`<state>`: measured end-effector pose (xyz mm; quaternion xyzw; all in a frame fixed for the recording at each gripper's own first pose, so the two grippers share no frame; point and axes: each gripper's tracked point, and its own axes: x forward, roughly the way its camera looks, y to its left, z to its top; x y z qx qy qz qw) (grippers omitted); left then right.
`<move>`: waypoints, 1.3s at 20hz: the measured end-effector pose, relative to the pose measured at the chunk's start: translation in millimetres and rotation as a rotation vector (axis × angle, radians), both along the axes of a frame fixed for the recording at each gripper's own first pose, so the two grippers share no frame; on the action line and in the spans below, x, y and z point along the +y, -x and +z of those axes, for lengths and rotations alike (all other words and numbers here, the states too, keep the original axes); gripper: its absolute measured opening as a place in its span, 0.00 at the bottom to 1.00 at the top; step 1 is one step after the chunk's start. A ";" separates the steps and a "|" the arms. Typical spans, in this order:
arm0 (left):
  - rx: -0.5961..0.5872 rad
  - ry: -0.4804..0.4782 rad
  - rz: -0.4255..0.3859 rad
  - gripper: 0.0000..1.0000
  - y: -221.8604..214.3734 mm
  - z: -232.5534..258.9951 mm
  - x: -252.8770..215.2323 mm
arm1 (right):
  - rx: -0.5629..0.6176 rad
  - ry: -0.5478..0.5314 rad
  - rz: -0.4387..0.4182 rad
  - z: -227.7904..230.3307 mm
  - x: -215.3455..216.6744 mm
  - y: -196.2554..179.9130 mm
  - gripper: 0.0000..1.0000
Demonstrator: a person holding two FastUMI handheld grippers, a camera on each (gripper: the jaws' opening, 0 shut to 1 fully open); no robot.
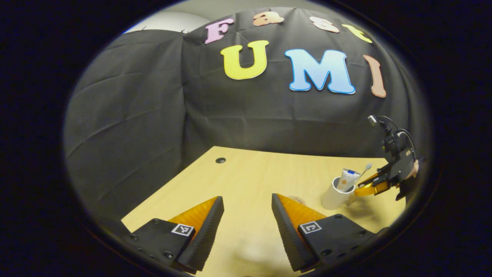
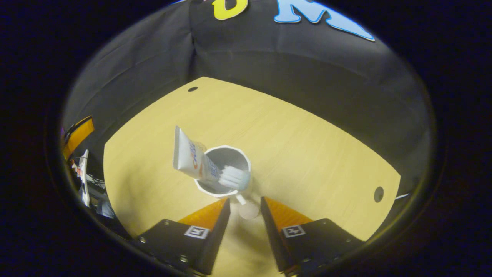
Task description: Put the toothbrush and toothpaste on the desktop into the cup, then pick up the cup and place it on the coaster on the desktop.
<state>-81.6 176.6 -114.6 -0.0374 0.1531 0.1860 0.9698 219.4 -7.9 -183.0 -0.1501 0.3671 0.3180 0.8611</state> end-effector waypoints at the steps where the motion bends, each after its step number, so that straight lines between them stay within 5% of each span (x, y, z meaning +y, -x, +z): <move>1: 0.001 -0.001 0.007 0.84 2.7 0.0 0.5 | 0.011 -0.003 0.006 -3.2 0.8 0.0 0.72; 2: 0.004 -0.002 0.014 0.84 4.1 -0.9 1.5 | 0.018 -0.002 0.010 -6.6 3.0 -0.8 0.82; 6: 0.015 0.007 0.037 0.84 8.3 -7.5 4.7 | 0.018 0.006 0.036 -14.3 12.8 -0.4 0.76; 8: 0.021 0.014 0.041 0.84 6.8 -9.8 4.0 | 0.015 0.011 0.038 -11.3 12.2 -0.4 0.63; 11: 0.024 0.011 0.036 0.84 2.5 -10.2 1.5 | -0.033 0.024 0.012 -7.6 8.2 -13.7 0.56; 12: 0.025 0.009 0.034 0.83 1.3 -10.7 2.3 | -0.030 0.027 0.002 -16.5 11.9 -19.1 0.29; 17: 0.027 0.017 0.023 0.84 -2.2 -13.1 1.6 | -0.026 0.039 0.015 -16.7 13.1 -13.6 0.16; 26: 0.027 0.009 0.018 0.83 -2.4 -13.2 1.1 | -0.016 0.033 -0.016 -13.7 11.4 -9.9 0.08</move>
